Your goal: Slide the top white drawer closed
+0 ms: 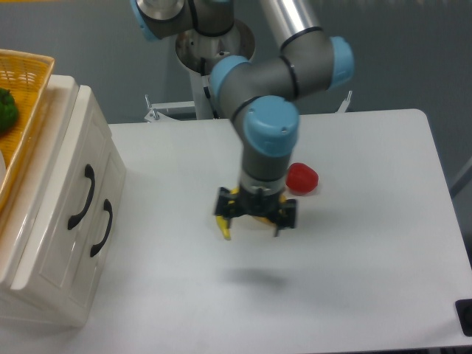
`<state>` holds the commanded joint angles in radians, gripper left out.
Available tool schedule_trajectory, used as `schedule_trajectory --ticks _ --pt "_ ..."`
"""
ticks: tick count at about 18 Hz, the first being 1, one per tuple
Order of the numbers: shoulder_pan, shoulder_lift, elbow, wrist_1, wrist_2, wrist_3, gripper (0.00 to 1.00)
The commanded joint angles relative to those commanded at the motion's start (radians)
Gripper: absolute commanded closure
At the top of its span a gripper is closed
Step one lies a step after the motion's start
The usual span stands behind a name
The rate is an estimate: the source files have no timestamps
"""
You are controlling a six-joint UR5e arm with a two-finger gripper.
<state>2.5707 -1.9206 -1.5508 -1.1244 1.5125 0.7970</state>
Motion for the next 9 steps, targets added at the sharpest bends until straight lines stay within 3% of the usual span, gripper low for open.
schedule_trajectory --ticks 5,9 --pt "0.144 0.038 -0.022 -0.003 0.003 0.195 0.0" --pt "0.233 0.104 -0.015 -0.006 0.002 0.394 0.0"
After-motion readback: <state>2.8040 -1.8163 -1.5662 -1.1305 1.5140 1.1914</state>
